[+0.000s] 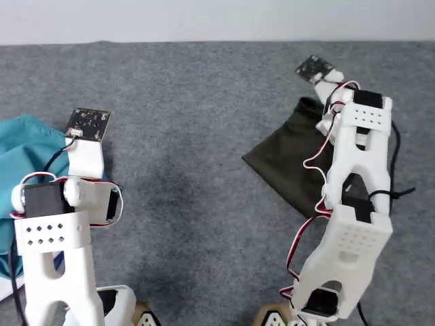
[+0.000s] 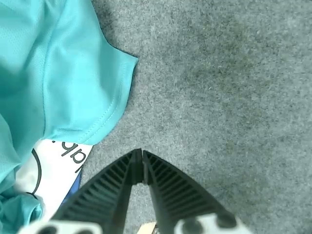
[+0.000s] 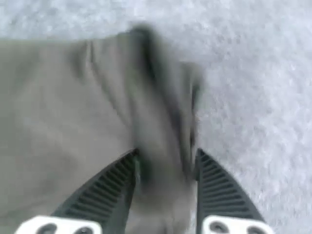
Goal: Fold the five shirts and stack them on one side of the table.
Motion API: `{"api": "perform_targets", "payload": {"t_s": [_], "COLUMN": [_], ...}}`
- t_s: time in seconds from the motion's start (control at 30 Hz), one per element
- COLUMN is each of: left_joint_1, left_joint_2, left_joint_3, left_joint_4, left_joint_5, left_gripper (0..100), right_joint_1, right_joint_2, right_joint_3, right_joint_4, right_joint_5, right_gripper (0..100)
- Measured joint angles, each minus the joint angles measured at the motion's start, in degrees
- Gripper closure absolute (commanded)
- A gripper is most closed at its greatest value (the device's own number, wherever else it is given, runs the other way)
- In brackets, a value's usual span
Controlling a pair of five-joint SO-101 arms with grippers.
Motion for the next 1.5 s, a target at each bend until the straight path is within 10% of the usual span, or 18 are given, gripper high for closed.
{"api": "perform_targets", "payload": {"t_s": [0.53, 0.83, 1.2, 1.5], "left_joint_1": [0.0, 0.0, 0.0, 0.0], "left_joint_2": [0.0, 0.0, 0.0, 0.0], "left_joint_3": [0.0, 0.0, 0.0, 0.0], "left_joint_4": [0.0, 0.0, 0.0, 0.0], "left_joint_5": [0.0, 0.0, 0.0, 0.0], "left_gripper": [100, 100, 100, 100], "right_joint_1": [-3.4, -4.4, -6.0, -12.9], "right_joint_2": [-10.2, -9.2, -0.1, -0.4], "right_joint_3": [0.0, 0.0, -0.8, -11.8], "right_joint_4": [14.9, 24.8, 16.5, 14.1], "right_joint_5": [-51.3, -79.5, -82.9, -66.5], "right_gripper": [80.0, 54.8, 71.9, 95.1]}}
